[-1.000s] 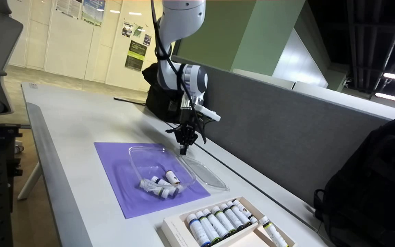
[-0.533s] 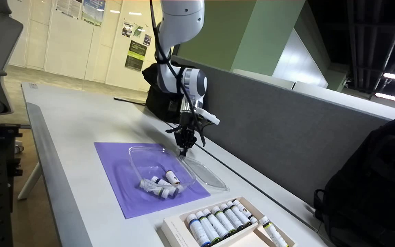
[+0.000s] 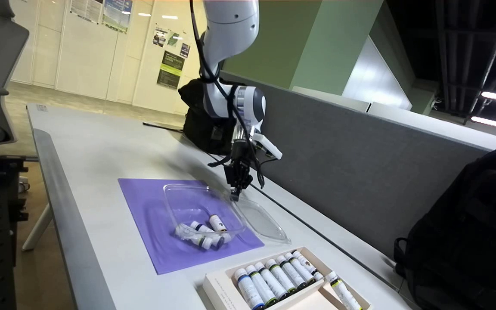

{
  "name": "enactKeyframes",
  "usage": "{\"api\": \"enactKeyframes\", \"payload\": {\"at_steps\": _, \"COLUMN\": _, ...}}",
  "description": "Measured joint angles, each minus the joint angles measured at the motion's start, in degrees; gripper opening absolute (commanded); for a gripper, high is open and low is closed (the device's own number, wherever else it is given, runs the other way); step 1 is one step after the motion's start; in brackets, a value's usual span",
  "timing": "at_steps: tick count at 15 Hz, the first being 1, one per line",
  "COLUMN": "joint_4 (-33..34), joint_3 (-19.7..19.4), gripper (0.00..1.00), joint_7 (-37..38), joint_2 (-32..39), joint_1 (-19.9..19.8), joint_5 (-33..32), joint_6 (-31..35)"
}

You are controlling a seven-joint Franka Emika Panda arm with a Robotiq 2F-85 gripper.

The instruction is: Close the lid on the clear container

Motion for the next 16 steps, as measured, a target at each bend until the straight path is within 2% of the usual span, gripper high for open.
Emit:
{"api": "enactKeyframes", "payload": {"at_steps": 10, "joint_4": 4.5, "joint_3": -1.6, "gripper": 0.0, "joint_7": -0.5, "joint_2": 1.0, "joint_1": 0.9, "joint_5": -0.9, "joint_6": -7.0}}
{"api": "enactKeyframes", "payload": {"at_steps": 16, "joint_4": 5.4, "joint_3": -3.1, "gripper": 0.0, "joint_7": -1.4, "joint_2": 1.0, "joint_1": 0.8, "joint_5": -2.5, "joint_6": -7.9}}
